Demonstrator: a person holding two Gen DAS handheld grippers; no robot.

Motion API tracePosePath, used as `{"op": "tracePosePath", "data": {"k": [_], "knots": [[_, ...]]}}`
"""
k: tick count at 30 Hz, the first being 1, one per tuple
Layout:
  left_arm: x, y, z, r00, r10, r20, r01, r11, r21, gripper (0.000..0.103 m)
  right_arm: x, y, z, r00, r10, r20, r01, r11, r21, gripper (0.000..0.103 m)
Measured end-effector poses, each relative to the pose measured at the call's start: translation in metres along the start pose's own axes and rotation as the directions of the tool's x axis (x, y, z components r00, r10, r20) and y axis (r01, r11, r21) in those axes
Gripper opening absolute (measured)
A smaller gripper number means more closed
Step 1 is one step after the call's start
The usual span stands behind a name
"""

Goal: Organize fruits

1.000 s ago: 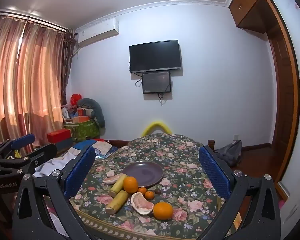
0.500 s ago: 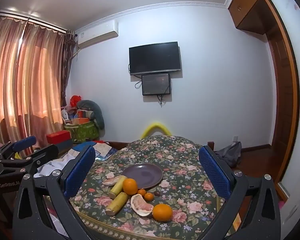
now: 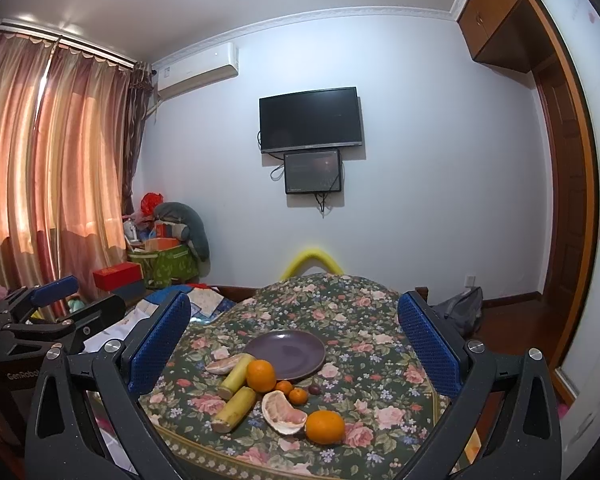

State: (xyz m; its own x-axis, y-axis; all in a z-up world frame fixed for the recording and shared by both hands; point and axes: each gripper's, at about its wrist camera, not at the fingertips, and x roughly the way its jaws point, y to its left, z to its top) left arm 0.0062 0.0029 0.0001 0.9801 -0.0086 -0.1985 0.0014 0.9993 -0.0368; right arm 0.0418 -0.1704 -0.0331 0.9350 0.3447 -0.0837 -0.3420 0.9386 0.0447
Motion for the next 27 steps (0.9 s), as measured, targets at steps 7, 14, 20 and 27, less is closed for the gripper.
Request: {"op": "tracePosePath", "data": {"k": [7, 14, 20, 27], "knots": [[0.0010, -0.0002, -0.0007, 1.000, -0.003, -0.001, 0.003, 1.000, -0.001, 0.103, -0.0005, -0.0001, 0.0007, 1.000, 0.002, 0.003, -0.002, 1.000, 0.003, 0.103], [0.0005, -0.0001, -0.0007, 1.000, -0.003, 0.000, 0.003, 1.000, 0.001, 0.103, -0.0010, -0.0001, 0.0019, 1.000, 0.003, 0.006, -0.003, 1.000, 0.001, 0.103], [-0.0004, -0.0004, -0.0004, 1.000, -0.007, 0.000, 0.007, 1.000, 0.000, 0.103, -0.0011, 0.0013, 0.0007, 1.000, 0.002, 0.010, -0.002, 1.000, 0.001, 0.103], [0.0007, -0.0011, -0.0008, 1.000, -0.009, -0.002, 0.009, 1.000, -0.002, 0.103, -0.0013, 0.0004, -0.0001, 1.000, 0.001, 0.013, -0.001, 1.000, 0.004, 0.103]]}}
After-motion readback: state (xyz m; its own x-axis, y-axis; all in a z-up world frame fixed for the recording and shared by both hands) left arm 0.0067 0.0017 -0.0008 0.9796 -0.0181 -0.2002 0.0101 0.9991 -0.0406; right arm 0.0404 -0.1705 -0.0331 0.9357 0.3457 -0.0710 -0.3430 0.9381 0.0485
